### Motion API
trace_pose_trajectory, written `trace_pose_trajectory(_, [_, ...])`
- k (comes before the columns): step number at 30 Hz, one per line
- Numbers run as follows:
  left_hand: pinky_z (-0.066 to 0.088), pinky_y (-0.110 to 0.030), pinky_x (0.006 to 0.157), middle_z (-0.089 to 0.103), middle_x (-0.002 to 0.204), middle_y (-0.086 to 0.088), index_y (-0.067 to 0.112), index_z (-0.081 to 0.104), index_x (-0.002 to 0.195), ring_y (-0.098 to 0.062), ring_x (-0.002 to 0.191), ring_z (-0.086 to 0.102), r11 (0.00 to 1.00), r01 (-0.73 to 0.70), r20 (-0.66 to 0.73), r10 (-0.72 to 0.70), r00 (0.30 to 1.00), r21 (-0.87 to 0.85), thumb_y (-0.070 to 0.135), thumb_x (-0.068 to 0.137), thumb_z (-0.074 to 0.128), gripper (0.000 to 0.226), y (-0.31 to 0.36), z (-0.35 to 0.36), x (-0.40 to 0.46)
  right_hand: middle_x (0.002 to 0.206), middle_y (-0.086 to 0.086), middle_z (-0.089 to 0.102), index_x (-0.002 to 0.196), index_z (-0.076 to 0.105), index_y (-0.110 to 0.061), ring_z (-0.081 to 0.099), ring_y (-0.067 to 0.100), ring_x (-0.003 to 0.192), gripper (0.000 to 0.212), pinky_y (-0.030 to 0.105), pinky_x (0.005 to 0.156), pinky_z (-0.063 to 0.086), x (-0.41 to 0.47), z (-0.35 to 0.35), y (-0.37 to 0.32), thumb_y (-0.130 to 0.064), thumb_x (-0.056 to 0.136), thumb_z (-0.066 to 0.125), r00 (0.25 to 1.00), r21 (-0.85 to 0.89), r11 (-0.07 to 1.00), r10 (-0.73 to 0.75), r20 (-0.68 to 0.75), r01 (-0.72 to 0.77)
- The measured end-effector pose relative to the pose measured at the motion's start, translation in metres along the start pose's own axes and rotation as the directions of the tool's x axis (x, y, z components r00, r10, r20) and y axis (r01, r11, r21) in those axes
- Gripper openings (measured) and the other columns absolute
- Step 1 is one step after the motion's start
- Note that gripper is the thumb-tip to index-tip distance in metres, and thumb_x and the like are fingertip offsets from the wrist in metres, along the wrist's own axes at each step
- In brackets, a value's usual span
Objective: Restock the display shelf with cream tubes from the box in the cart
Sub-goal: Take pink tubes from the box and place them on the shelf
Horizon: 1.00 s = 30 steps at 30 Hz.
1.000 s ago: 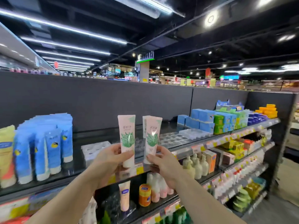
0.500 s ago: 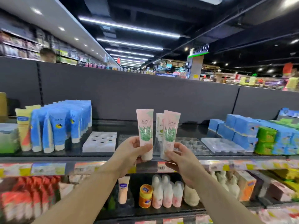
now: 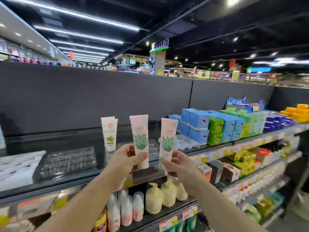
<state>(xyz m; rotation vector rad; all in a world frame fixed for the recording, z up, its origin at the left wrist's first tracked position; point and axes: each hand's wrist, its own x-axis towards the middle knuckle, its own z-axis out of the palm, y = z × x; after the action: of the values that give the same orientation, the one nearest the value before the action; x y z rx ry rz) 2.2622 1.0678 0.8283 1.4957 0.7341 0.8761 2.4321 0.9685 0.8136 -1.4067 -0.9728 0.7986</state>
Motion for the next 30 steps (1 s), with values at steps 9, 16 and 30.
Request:
trace_pose_trajectory(9, [0.058, -0.033, 0.075, 0.071, 0.098, 0.005, 0.023, 0.059, 0.101, -0.015, 0.089, 0.068, 0.999, -0.053, 0.089, 0.053, 0.995, 0.004, 0.009, 0.084, 0.072, 0.025, 0.008, 0.059, 0.087, 0.094, 0.008, 0.073, 0.110, 0.064, -0.015, 0.064, 0.018, 0.083, 0.021, 0.031, 0.078, 0.053, 0.048, -0.087, -0.013, -0.011, 0.089, 0.066, 0.960, 0.012, 0.995, -0.088, -0.267, 0.094])
trace_pose_trajectory(16, [0.060, -0.041, 0.076, 0.071, 0.099, 0.004, 0.023, 0.059, 0.102, -0.021, 0.089, 0.069, 0.999, -0.036, 0.048, 0.034, 0.998, 0.038, 0.012, 0.083, 0.073, 0.026, 0.004, 0.062, 0.111, 0.105, 0.015, 0.070, 0.106, 0.063, -0.008, 0.062, 0.020, 0.088, 0.020, 0.033, 0.083, 0.054, 0.093, -0.098, -0.009, -0.015, 0.088, 0.068, 0.962, 0.086, 0.992, -0.069, -0.264, 0.094])
trace_pose_trajectory(30, [0.056, -0.025, 0.066, 0.071, 0.104, 0.002, 0.016, 0.061, 0.109, -0.014, 0.092, 0.069, 0.995, -0.011, -0.141, 0.024, 0.990, 0.095, 0.008, 0.081, 0.074, 0.031, -0.001, 0.094, 0.128, 0.095, -0.018, 0.054, 0.107, 0.050, -0.026, 0.051, 0.000, 0.079, 0.032, 0.008, 0.059, 0.038, 0.153, -0.121, -0.006, -0.039, 0.084, 0.069, 0.967, -0.716, 0.655, -0.228, 0.118, 0.241])
